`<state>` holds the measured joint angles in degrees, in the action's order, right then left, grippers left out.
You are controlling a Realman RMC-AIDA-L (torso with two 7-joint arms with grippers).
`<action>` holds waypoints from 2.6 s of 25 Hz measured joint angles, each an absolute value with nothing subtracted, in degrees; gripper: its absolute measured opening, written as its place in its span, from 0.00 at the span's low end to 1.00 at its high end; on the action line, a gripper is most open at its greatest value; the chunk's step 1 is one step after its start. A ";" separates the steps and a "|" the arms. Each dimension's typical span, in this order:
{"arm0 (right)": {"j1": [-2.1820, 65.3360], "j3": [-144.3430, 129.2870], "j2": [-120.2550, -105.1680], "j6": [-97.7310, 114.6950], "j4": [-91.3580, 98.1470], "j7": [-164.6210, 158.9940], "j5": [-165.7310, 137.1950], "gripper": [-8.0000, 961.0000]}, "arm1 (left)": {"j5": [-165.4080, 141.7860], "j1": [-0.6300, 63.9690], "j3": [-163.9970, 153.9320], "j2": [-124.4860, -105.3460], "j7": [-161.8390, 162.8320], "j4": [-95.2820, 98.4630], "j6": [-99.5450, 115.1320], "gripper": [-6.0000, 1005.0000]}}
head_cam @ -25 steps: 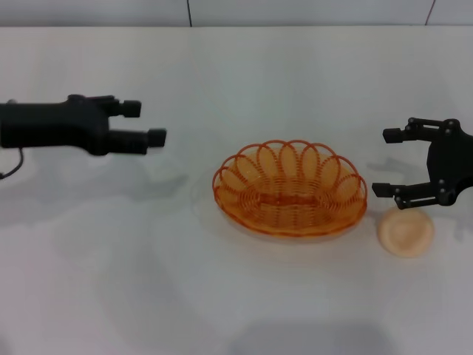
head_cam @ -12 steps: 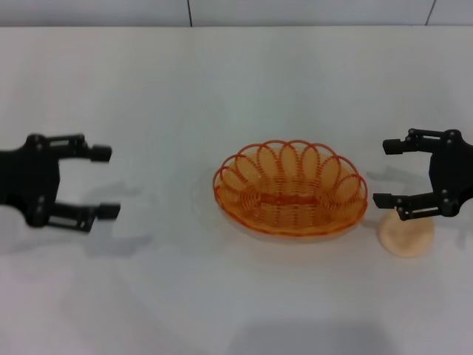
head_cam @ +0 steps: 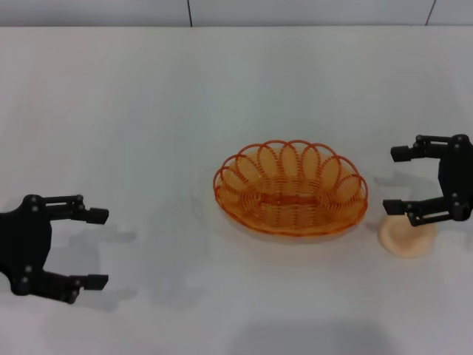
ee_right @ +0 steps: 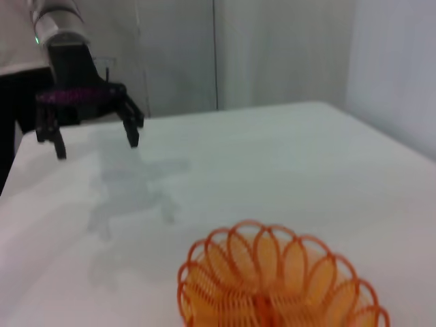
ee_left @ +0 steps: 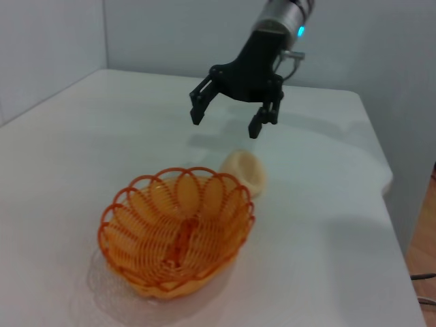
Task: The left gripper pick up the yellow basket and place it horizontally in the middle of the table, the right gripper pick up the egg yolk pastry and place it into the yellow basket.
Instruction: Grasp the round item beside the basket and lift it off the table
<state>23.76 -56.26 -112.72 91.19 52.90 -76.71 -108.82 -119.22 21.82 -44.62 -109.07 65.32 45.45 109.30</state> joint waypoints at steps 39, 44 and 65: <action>31.31 -61.46 -115.19 92.20 62.34 -101.28 -136.21 0.71 | -118.51 23.49 -39.29 -110.53 63.87 43.47 106.74 0.88; 31.33 -61.68 -115.31 92.54 62.31 -101.07 -135.62 0.47 | -118.44 23.69 -39.28 -110.56 63.84 43.39 106.66 0.88; 32.60 -50.04 -114.26 102.26 70.64 -101.09 -132.24 0.11 | -118.45 23.74 -39.29 -110.57 63.59 43.42 107.13 0.88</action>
